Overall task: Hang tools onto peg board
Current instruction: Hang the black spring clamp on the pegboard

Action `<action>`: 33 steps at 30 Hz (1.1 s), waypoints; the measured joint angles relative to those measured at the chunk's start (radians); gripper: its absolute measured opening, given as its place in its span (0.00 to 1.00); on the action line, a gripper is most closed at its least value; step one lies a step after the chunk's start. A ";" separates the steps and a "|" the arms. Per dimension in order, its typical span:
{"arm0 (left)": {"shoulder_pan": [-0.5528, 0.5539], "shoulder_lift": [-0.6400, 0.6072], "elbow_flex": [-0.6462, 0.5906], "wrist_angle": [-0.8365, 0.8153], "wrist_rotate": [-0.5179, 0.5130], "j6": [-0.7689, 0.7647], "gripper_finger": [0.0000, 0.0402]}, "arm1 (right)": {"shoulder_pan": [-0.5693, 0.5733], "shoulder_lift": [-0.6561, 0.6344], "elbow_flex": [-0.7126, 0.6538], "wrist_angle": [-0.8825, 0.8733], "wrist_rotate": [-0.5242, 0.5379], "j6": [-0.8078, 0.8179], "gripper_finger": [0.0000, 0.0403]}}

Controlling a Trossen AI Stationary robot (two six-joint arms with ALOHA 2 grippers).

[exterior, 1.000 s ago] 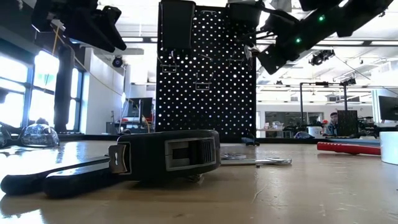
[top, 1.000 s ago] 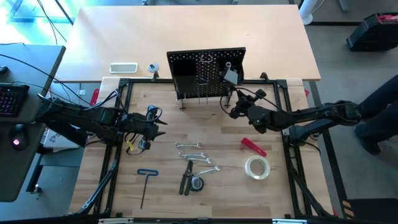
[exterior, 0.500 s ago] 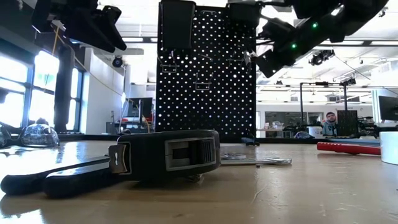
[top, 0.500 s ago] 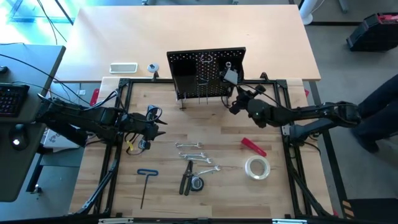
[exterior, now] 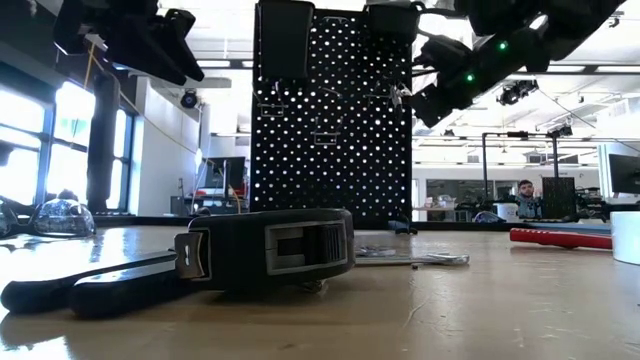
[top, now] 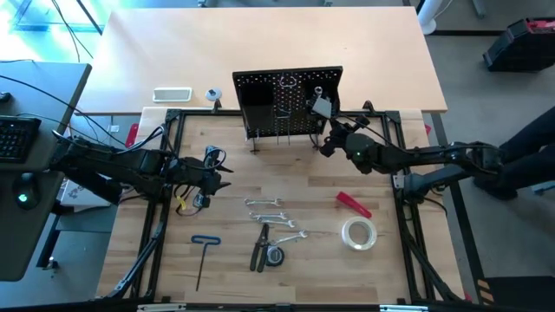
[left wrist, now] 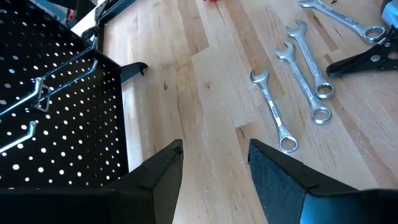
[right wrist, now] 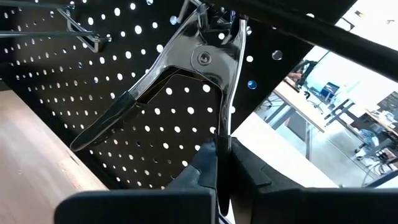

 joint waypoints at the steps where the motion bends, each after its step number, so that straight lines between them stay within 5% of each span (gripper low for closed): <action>1: 0.000 0.000 0.000 0.001 0.000 0.000 0.43 | -0.004 0.000 0.000 0.000 -0.007 0.002 0.01; 18: 0.000 0.000 0.000 0.013 -0.006 -0.008 0.43 | -0.018 -0.001 0.000 -0.035 -0.020 0.060 0.21; 33: 0.000 0.000 0.000 -0.038 -0.008 -0.069 0.43 | 0.142 -0.001 0.000 -0.054 0.226 0.053 0.45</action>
